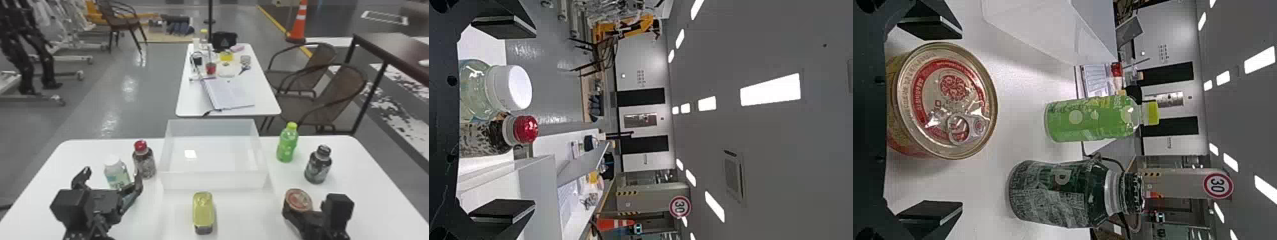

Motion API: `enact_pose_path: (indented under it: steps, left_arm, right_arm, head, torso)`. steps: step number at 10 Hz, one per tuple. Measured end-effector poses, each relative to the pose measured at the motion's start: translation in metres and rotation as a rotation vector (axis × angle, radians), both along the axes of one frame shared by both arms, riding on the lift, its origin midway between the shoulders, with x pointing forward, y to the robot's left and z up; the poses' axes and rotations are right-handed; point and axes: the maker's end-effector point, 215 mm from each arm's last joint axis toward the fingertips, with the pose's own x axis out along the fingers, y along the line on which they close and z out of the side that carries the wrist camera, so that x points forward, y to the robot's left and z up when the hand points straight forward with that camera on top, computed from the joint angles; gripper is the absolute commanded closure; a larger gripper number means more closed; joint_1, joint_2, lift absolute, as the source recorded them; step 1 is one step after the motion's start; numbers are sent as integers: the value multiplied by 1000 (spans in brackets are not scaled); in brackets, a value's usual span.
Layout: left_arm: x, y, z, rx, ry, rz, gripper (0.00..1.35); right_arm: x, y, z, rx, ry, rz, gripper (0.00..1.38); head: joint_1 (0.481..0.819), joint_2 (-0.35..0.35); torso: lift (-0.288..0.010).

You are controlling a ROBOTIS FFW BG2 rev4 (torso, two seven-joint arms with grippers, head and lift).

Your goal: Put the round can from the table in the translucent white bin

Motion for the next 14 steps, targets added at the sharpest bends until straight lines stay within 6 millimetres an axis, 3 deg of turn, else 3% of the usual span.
enact_pose_path:
  steps: [2,4,5,6,9,14]
  left_arm:
    - [0,2,1,-1,-3,3,101]
    - [-1,2,0,-3,-2,4,101]
    - [-1,2,-1,-3,-1,4,101]
    - [-1,2,-2,-5,1,3,101]
    - [-1,2,-2,-6,2,2,101]
    - [0,-2,-5,-5,11,-3,101]
  right_arm:
    - [5,0,-5,-6,11,14,191]
    - [16,6,-7,-31,16,55,687]
    - [21,13,-4,-40,6,91,858]
    - [22,18,-2,-25,-8,107,943]
    - [17,26,16,58,-58,97,943]
    - [20,38,127,123,-158,105,943]
  head:
    - [549,0]
    - [549,0]
    - [549,0]
    - [549,0]
    - [549,0]
    - [549,0]
  torso:
    - [-100]
    - [-100]
    - [-100]
    - [-100]
    - [-100]
    - [-100]
